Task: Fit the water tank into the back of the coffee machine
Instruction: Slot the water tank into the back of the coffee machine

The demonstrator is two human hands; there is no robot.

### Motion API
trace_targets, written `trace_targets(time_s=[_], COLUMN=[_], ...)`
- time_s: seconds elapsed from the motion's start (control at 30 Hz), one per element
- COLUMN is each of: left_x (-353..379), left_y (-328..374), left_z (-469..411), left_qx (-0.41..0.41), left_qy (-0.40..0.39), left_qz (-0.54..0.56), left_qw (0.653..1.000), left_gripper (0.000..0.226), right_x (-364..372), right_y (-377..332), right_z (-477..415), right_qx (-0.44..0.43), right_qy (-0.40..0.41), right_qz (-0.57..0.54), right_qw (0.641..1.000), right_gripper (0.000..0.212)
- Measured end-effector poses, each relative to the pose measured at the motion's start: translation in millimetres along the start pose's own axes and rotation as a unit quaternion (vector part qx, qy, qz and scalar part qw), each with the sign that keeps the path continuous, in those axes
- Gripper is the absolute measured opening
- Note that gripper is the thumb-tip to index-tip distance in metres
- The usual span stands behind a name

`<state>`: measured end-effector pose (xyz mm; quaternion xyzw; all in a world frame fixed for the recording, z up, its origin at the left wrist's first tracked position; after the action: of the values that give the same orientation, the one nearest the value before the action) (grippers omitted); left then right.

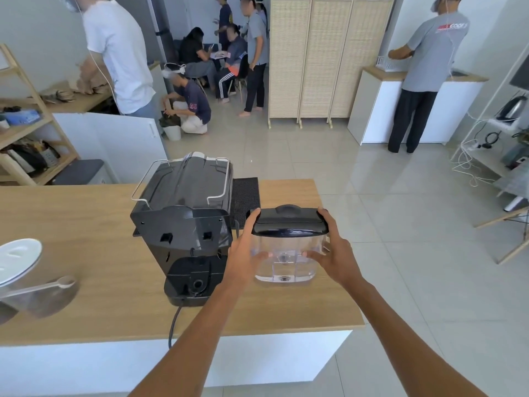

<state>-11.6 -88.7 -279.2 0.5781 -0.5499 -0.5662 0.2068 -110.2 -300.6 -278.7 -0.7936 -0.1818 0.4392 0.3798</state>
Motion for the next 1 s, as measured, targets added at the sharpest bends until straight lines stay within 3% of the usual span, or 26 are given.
trace_targets(time_s=[0.27, 0.6, 1.0], left_x=[-3.1, -20.9, -109.6], left_y=[25.4, 63.7, 76.1], left_z=[3.9, 13.7, 40.2], left_qx=[-0.003, 0.041, 0.071], left_qy=[0.017, 0.022, 0.050], left_qz=[-0.003, -0.023, -0.003], left_qw=[1.000, 0.999, 0.996], left_gripper=[0.093, 0.105, 0.102], right_x=[-15.3, -59.2, -37.8], right_y=[-5.3, -55.2, -139.8], right_z=[-0.3, 19.1, 44.4], right_qx=[-0.003, -0.044, -0.090], right_qy=[0.017, 0.048, 0.040], right_qz=[0.019, 0.045, 0.038], right_qw=[1.000, 0.997, 0.994], right_gripper=[0.102, 0.100, 0.099])
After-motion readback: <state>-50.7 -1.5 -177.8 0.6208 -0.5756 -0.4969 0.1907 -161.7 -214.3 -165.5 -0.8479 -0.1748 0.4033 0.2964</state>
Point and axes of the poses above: each hand's wrist, its own z-axis away from the middle knuckle, its own x-axis out of the palm, y = z × x, the point moved 8 cm from there along -z, towards the middle knuckle, and after that the axes turned 6 degrees about y, right-handed, at the moved point
